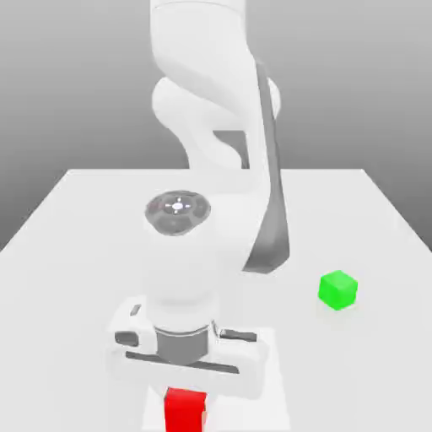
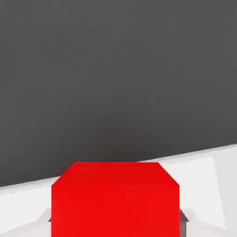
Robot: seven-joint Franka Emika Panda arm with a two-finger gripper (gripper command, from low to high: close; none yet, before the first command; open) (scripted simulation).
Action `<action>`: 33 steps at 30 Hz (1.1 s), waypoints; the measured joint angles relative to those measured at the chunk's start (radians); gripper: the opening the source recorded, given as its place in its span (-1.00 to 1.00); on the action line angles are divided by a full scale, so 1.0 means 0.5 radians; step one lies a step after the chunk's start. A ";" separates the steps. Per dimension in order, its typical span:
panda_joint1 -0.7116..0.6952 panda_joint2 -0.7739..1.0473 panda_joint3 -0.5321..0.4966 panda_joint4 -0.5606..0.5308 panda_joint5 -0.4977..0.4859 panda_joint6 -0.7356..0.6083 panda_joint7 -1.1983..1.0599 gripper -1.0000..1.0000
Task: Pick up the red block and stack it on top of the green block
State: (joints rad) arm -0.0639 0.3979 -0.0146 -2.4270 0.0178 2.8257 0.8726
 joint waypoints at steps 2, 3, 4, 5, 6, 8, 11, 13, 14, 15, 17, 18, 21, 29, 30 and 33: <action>0.001 -0.066 -0.002 -0.011 -0.004 -0.056 0.003 -1.00; -0.002 -0.125 0.000 -0.020 -0.007 -0.105 0.004 -1.00; 0.000 -0.191 -0.002 -0.030 -0.010 -0.161 0.007 -1.00; 0.001 -0.260 -0.004 -0.041 -0.013 -0.220 0.009 -1.00; 0.011 -0.328 0.007 -0.060 -0.004 -0.268 0.016 -1.00; 0.081 -0.453 0.104 -0.144 0.079 -0.304 0.057 -1.00; 0.255 -0.636 0.270 -0.290 0.229 -0.331 0.130 -1.00; 0.431 -0.756 0.353 -0.389 0.323 -0.345 0.189 -1.00; 0.528 -0.815 0.376 -0.440 0.363 -0.352 0.222 -1.00; 0.602 -0.873 0.398 -0.490 0.399 -0.357 0.260 -1.00; 0.689 -0.987 0.455 -0.593 0.456 -0.364 0.344 -1.00; 0.728 -1.042 0.495 -0.645 0.481 -0.366 0.389 -1.00; 0.865 -1.202 0.635 -0.801 0.542 -0.369 0.532 -1.00; 1.042 -1.385 0.968 -1.107 0.528 -0.257 0.893 -1.00; 1.015 -1.339 0.989 -1.108 0.493 -0.212 0.920 -1.00; 0.927 -1.182 1.047 -1.107 0.374 -0.057 1.003 -1.00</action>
State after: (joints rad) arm 0.3995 -0.1931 0.5091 -2.9803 0.2050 2.7971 1.3742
